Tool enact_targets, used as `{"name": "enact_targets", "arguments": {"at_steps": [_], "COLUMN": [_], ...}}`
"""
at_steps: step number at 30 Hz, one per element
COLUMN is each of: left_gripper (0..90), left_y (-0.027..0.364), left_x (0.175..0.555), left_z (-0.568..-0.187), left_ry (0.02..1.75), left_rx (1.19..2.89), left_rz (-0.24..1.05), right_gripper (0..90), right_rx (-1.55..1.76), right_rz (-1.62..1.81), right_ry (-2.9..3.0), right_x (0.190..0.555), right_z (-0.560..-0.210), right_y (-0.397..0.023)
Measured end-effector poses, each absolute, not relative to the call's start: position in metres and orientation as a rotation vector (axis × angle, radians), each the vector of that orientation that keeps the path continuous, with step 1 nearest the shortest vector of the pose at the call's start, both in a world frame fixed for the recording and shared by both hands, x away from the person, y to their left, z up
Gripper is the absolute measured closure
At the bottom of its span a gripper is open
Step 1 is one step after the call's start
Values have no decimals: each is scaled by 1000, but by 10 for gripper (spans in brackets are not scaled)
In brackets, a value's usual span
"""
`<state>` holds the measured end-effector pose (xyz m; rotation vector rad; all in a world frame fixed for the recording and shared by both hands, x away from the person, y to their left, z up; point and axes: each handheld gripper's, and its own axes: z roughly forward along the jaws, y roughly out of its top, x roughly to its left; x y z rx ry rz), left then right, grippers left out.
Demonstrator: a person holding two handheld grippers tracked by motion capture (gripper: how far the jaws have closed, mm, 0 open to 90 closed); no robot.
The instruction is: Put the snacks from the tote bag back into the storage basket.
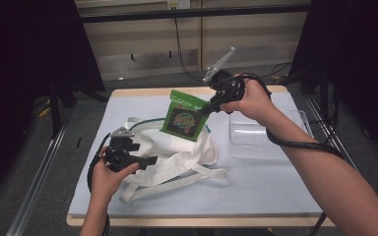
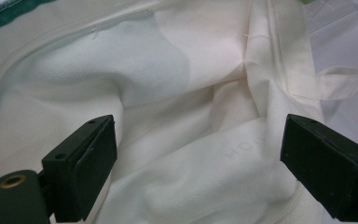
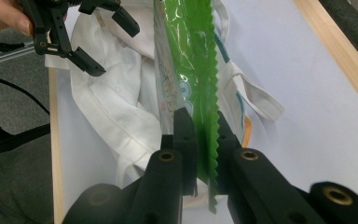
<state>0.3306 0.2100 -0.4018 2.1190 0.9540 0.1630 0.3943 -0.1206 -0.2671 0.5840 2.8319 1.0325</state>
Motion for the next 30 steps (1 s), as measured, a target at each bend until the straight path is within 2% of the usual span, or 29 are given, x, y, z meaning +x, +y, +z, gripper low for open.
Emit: {"name": "enact_targets", "arguments": {"at_steps": [30], "left_gripper": [107], "left_y": [208], "left_x": [332], "left_z": [-404], "left_ry": [949], "left_rx": [2128], "left_rz": [152], "right_gripper": [850], "right_rx": [652], "right_rz": [1068], "right_ry": [2799], "right_x": [391], "right_z": [-257], "right_y": [-172]}}
